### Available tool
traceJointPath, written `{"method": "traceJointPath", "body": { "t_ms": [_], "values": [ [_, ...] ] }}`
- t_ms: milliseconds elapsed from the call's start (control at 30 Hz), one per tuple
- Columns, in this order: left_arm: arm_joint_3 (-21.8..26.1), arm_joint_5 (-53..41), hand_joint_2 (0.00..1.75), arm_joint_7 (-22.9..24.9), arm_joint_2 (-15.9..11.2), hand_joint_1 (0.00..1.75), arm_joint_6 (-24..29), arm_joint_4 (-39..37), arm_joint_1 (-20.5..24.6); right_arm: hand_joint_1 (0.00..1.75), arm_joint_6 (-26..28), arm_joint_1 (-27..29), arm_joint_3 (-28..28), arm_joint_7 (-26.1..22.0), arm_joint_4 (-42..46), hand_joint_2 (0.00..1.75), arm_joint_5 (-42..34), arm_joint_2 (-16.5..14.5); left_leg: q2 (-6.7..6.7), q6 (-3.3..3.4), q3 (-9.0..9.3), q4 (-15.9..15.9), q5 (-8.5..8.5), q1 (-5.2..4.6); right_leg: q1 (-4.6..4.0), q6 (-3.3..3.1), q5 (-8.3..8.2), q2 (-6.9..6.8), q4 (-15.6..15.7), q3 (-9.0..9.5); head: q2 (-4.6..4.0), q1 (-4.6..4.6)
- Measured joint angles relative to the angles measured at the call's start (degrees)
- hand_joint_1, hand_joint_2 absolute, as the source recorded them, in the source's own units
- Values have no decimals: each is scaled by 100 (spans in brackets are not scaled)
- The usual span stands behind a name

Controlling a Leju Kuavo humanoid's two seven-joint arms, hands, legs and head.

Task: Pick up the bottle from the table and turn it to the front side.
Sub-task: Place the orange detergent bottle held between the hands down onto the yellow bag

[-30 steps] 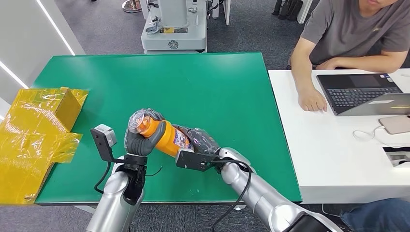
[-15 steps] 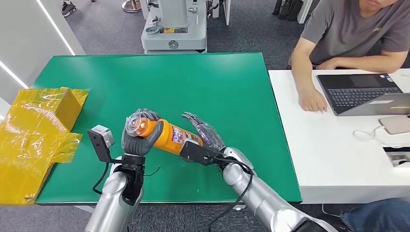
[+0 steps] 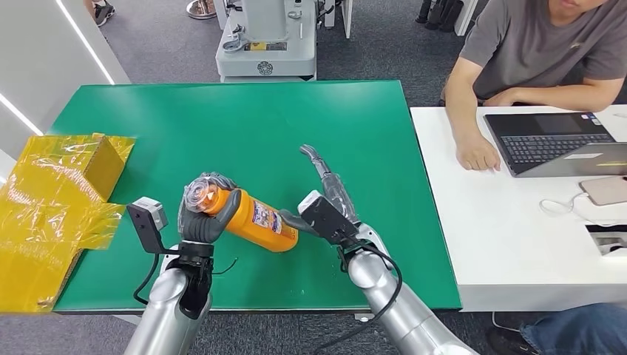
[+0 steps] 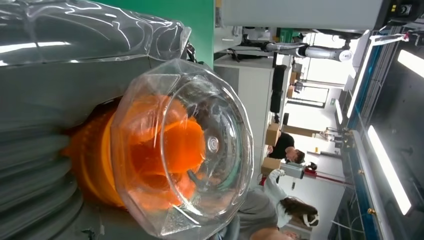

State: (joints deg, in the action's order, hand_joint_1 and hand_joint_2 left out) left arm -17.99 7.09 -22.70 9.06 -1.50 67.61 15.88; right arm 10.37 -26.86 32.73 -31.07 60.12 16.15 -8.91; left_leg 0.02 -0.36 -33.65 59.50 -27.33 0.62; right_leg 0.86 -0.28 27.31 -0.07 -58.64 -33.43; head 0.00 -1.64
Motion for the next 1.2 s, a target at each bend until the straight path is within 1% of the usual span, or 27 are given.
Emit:
{"method": "traceJointPath", "body": {
  "t_ms": [100, 200, 333, 400, 500, 667, 800, 900, 1067, 1200],
  "values": [
    [21, 28, 175, -61, -33, 175, 94, 61, -20, 0, 174, 312, -41, -69, 550, 175, -386, 78, -1, 0, 0, 0, 0, 0, 0, 0, 0, -2, 1, 0, 0, 0],
    [92, 48, 175, -80, -88, 175, 184, 196, -46, 0, 493, 730, -71, -111, 1239, 175, -709, 213, -1, 0, -1, -1, 0, 0, 0, 0, 1, -1, 1, 0, 0, -1],
    [221, -43, 175, -64, -136, 175, 322, 497, -86, 0, 1050, 1294, -177, -138, 2059, 175, -836, 331, -2, 0, -2, -2, -1, 0, 0, 0, 2, -2, 1, 0, 0, 0],
    [292, -144, 175, -48, -161, 175, 397, 682, -92, 0, 1205, 1553, -234, -142, 2387, 175, -841, 370, -1, 0, -3, -3, -1, 0, 0, 0, 3, -2, 1, -1, 0, 0],
    [417, -369, 175, -56, -230, 175, 565, 1017, -95, 0, 1284, 1929, -310, -179, 2755, 175, -793, 398, 0, 0, -3, -5, -1, 0, 0, 0, 3, -1, 0, -1, 0, -1],
    [708, -873, 175, -55, -463, 175, 788, 1656, -113, 0, 1233, 2373, -403, -236, 3059, 175, -642, 410, 1, -1, -1, -8, 0, 1, -2, -1, 3, -1, -1, -1, 0, 0],
    [908, -1831, 175, 52, -745, 175, 1012, 1997, -85, 0, 1175, 2595, -513, -227, 3156, 175, -546, 404, 1, -2, -1, -9, 1, 2, -3, -1, 3, -1, -1, -1, 0, 1],
    [1007, -2711, 175, 264, -1003, 175, 1072, 2082, 11, 0, 1152, 2778, -620, -194, 3256, 175, -430, 387, 0, -2, 0, -9, 1, 2, -3, -1, 3, -2, -1, -1, 0, 1],
    [1027, -4188, 175, 757, -1575, 175, 1032, 2020, 335, 0, 989, 3029, -819, -62, 3468, 175, -271, 350, 5, -2, 1, -9, 2, 3, -4, -3, 2, 3, -2, -2, 1, 1],
    [1015, -4943, 175, 930, -2021, 175, 978, 1822, 602, 0, 835, 3126, -933, -19, 3567, 175, -232, 328, 7, -4, 3, -9, 3, 3, -4, -3, 1, 6, -2, -3, 1, 0]
  ]
}}
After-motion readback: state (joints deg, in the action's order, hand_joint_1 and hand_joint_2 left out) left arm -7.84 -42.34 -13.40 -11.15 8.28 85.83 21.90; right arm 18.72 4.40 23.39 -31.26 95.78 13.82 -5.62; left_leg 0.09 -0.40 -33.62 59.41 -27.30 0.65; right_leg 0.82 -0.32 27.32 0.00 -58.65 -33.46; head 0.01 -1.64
